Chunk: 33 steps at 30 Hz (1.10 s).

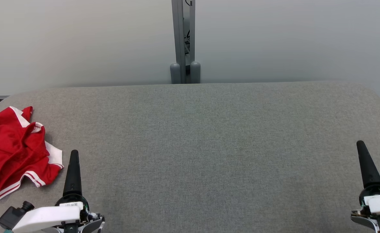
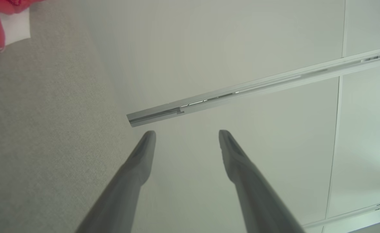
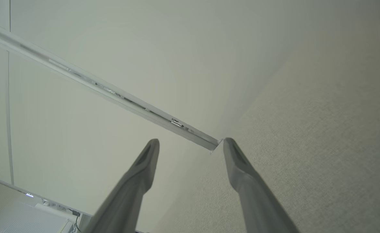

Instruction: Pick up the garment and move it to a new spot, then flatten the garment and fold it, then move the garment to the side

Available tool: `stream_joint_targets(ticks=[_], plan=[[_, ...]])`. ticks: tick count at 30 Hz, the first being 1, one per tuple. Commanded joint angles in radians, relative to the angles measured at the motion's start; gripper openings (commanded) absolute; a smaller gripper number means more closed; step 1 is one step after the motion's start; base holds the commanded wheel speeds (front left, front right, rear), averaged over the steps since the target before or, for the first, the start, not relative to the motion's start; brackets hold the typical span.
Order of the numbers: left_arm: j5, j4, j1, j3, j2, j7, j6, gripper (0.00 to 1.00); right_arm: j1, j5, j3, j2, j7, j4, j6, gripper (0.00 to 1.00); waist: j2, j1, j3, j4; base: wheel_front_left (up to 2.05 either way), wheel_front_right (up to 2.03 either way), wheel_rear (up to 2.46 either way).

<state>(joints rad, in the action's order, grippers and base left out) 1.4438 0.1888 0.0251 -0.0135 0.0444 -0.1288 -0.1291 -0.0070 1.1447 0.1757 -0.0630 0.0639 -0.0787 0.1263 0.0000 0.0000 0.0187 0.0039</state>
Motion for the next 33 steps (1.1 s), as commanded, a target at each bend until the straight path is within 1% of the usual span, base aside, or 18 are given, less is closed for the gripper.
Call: stream_joint_targets(ticks=[1,3,4,8,14,18,20,25,30,33], plan=[[-0.035,-0.031,0.023,0.015,0.003,-0.008,-0.001,1.0,-0.035,-0.073,-0.029,-0.018,-0.019,0.042,0.004,1.0,0.0,0.0,0.001,0.0,0.0,0.0,0.0],[-0.063,-0.043,0.023,0.023,0.003,-0.013,-0.001,1.0,-0.045,-0.115,-0.047,-0.017,-0.029,0.065,0.004,1.0,0.0,0.0,0.002,0.001,0.0,0.0,0.0],[-0.147,-0.081,0.03,0.08,0.004,-0.028,-0.001,1.0,-0.068,-0.288,-0.091,-0.021,-0.068,0.156,0.004,1.0,0.0,0.0,0.007,0.004,0.0,0.0,0.0],[-0.238,-0.111,0.033,0.121,0.004,-0.036,0.008,1.0,-0.069,-0.392,-0.124,-0.037,-0.086,0.173,0.005,1.0,0.0,0.0,0.012,0.005,0.0,0.0,0.0],[-0.362,-0.195,0.029,0.116,0.004,-0.046,0.069,1.0,-0.071,-0.515,-0.153,-0.044,-0.113,0.196,0.005,1.0,0.0,0.0,0.017,0.006,0.0,0.0,0.0],[-0.445,-0.253,0.017,0.086,0.005,-0.053,0.113,1.0,-0.066,-0.586,-0.168,-0.047,-0.129,0.199,0.005,1.0,0.0,0.0,0.018,0.006,0.0,0.0,0.0],[-0.506,-0.28,0.008,0.055,0.005,-0.056,0.138,1.0,-0.065,-0.616,-0.177,-0.048,-0.137,0.2,0.005,1.0,0.0,0.0,0.019,0.006,0.0,0.0,0.0],[-0.651,-0.328,-0.008,-0.035,0.005,-0.065,0.216,1.0,-0.066,-0.689,-0.195,-0.05,-0.157,0.202,0.005,1.0,0.0,0.0,0.018,0.006,0.0,0.0,0.0],[-0.795,-0.338,-0.011,-0.116,0.005,-0.073,0.287,1.0,-0.055,-0.726,-0.18,-0.026,-0.176,0.184,0.005,1.0,0.0,0.0,0.018,0.006,0.0,0.0,0.0],[-0.88,-0.321,-0.014,-0.162,0.005,-0.077,0.323,1.0,-0.058,-0.753,-0.192,-0.031,-0.187,0.184,0.006,1.0,0.0,0.0,0.02,0.007,0.0,0.0,0.0]])
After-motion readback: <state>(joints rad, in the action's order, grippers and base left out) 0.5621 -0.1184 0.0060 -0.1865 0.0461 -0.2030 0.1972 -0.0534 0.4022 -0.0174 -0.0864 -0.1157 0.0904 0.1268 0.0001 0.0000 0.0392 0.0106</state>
